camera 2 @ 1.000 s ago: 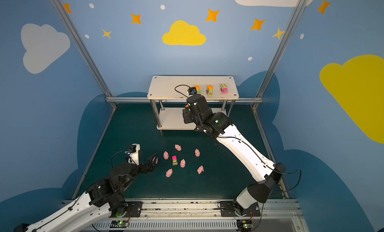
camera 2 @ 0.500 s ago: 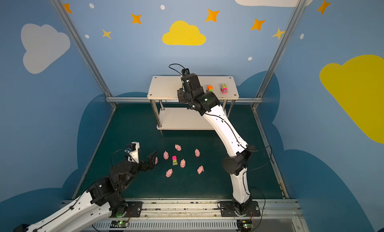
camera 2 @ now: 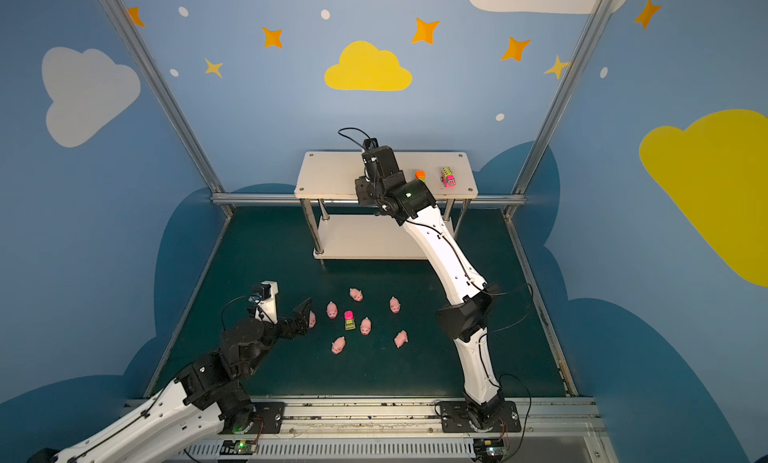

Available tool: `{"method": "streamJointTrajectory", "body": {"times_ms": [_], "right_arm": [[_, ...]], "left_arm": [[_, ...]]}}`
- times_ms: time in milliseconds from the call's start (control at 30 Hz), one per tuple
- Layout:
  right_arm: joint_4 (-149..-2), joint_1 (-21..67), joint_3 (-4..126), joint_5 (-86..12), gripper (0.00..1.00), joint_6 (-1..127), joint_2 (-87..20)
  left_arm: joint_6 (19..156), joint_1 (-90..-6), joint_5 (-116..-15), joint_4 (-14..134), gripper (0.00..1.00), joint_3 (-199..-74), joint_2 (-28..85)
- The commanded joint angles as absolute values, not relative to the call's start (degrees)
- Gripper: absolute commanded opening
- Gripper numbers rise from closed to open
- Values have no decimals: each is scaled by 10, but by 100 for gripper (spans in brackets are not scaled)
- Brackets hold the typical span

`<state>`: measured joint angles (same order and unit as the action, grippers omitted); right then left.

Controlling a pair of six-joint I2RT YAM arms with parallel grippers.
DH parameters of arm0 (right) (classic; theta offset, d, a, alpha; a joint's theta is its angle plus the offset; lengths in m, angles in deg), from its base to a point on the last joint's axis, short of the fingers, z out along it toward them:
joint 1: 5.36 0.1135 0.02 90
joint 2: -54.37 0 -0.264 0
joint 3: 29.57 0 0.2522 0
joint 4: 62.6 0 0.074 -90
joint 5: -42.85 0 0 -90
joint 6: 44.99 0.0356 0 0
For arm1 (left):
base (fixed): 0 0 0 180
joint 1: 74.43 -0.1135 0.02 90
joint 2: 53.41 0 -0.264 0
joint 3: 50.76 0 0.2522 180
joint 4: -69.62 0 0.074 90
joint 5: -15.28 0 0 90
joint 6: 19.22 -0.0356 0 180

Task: Place and organize the plastic toys onto the shelf
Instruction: 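Lower the bulldozer onto the top shelf beside the trucks, open the right gripper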

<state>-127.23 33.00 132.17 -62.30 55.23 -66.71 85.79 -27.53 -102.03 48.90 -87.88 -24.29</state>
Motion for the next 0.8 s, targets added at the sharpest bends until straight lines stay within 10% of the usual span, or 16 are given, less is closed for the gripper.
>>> {"method": "streamJointTrajectory", "body": {"times_ms": [0,767], "right_arm": [[-1272,325,1340,-617,31,557,-681],[-1258,320,1353,-608,53,567,-695]], "left_arm": [[851,-278,-1020,499,100,-880,-247],[841,-285,-1012,506,100,-877,-243]]}}
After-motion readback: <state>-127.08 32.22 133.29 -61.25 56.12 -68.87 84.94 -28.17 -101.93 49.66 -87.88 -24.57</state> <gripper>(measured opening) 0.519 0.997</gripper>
